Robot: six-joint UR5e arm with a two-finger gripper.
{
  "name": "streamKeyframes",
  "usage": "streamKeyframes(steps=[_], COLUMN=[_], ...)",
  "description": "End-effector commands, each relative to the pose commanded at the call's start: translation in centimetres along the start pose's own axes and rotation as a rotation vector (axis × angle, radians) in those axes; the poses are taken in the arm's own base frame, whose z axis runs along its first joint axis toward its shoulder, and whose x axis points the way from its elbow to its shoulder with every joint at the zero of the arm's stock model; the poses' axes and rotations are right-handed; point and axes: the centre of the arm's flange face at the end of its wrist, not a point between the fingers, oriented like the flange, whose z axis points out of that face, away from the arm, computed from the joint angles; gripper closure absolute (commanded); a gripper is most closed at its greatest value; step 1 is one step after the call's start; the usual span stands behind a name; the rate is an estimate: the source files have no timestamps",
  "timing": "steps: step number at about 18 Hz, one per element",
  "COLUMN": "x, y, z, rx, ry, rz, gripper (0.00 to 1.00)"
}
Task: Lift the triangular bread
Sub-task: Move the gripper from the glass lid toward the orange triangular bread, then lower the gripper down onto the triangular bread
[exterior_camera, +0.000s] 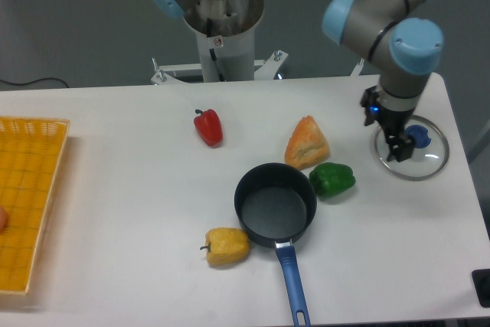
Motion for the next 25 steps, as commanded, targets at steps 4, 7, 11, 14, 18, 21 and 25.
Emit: streamKeyframes(steps=[4,7,11,14,18,21,25], x=[4.0,5.0,5.8,5.7,6.7,6.3,5.6], y=[-2.7,-4.9,-5.9,-6.0,-6.6,-6.5,-7.0], z=[-0.3,0.1,1.0,1.3,3.2,3.6,5.2], rx=[0.010,0.009,0.004,0.010,0.012,-0.006,-0.052], ry=[0.015,0.025,0.047,0.053,0.091,0.058,0.057], rz=[0.002,-0.023,-0.102,-0.190,-0.205,-0.156,-0.064], gripper=[0.00,0.00,0.00,0.00,0.00,0.00,0.00])
